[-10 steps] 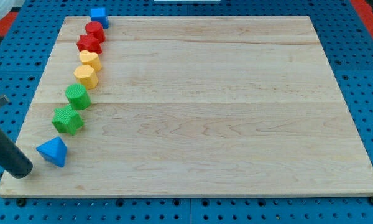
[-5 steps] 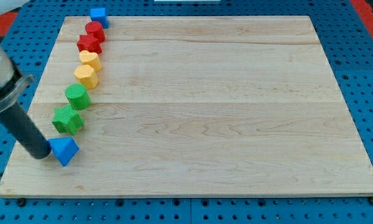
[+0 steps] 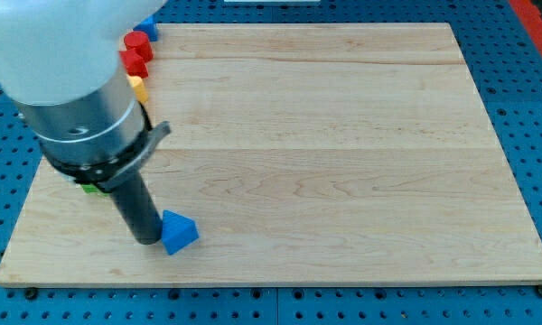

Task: Move the blue triangle towards the center right

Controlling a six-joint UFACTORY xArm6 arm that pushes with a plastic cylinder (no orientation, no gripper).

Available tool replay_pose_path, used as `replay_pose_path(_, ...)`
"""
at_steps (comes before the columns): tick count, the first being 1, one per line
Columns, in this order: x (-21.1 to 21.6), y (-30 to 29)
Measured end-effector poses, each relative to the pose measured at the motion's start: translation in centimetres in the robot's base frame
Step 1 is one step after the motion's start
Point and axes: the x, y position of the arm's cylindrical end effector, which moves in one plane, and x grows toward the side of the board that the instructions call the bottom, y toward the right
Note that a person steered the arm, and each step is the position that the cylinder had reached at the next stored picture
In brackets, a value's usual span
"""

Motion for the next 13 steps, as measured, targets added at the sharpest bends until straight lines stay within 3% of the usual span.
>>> replay_pose_path(3, 3.0, 4.3)
replay_pose_path(8, -3.1, 10.7)
replay_pose_path(11, -3.8, 6.6)
replay_pose_path(13, -8.9, 12.3)
